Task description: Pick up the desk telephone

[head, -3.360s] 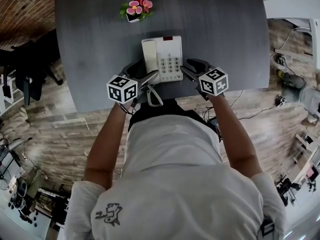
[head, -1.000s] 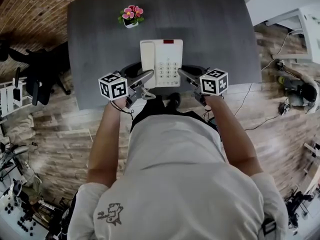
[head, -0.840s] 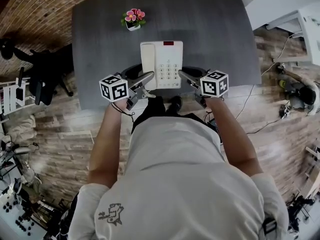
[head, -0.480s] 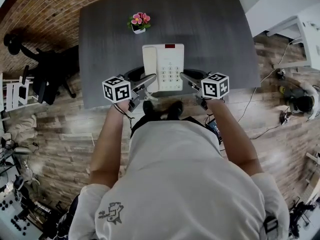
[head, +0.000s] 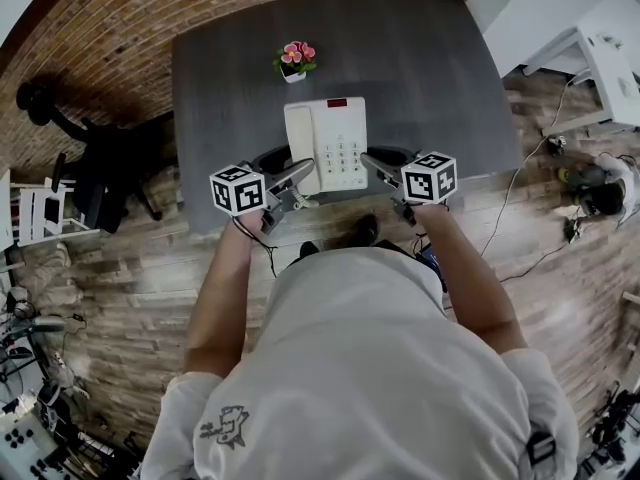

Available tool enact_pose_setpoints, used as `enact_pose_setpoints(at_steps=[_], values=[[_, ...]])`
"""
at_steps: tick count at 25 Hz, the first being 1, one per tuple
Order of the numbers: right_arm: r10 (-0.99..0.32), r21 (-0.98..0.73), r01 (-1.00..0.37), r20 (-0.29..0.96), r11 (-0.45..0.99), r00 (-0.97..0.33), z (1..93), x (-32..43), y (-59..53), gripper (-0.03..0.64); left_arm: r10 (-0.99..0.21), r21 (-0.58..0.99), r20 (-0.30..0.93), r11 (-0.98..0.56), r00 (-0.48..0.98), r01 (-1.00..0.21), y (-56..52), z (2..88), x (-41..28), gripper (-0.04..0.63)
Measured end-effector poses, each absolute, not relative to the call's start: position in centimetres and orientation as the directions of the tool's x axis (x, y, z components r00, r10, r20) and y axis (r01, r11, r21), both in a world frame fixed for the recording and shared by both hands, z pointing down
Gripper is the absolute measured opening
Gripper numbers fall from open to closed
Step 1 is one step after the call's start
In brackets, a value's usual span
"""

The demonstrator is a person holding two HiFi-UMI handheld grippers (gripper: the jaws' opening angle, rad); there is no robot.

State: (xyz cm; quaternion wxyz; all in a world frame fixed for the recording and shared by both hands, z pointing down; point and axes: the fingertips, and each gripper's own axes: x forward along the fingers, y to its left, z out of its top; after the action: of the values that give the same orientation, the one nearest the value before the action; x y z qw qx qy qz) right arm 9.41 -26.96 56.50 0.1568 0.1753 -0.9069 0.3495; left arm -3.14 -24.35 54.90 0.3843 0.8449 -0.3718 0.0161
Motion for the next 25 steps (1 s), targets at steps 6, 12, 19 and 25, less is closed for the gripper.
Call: enact_pose_setpoints(at_steps=[6, 12, 19, 25], values=[[-0.248, -0.568, -0.468, 0.422, 0.677, -0.872, 55.6, 3.3, -21.4, 0.075, -0.591, 0.641, 0.303, -0.455, 0.748, -0.619, -19.4, 54.1, -9.4, 0.324], [-0.291, -0.549, -0.501, 0.427, 0.669, -0.856, 55.0, 0.5, -18.2, 0.075, -0.568, 0.640, 0.291, -0.483, 0.770, -0.598, -16.4, 54.0, -12.2, 0.324], [-0.332, -0.544, -0.532, 0.427, 0.649, -0.841, 54.9, -0.7, -14.7, 0.075, -0.536, 0.630, 0.284, -0.520, 0.795, -0.576, -13.6, 53.7, -13.5, 0.324], [-0.349, -0.540, -0.549, 0.433, 0.638, -0.831, 54.3, -0.5, -13.2, 0.075, -0.523, 0.628, 0.276, -0.537, 0.807, -0.563, -12.3, 53.1, -13.4, 0.324]])
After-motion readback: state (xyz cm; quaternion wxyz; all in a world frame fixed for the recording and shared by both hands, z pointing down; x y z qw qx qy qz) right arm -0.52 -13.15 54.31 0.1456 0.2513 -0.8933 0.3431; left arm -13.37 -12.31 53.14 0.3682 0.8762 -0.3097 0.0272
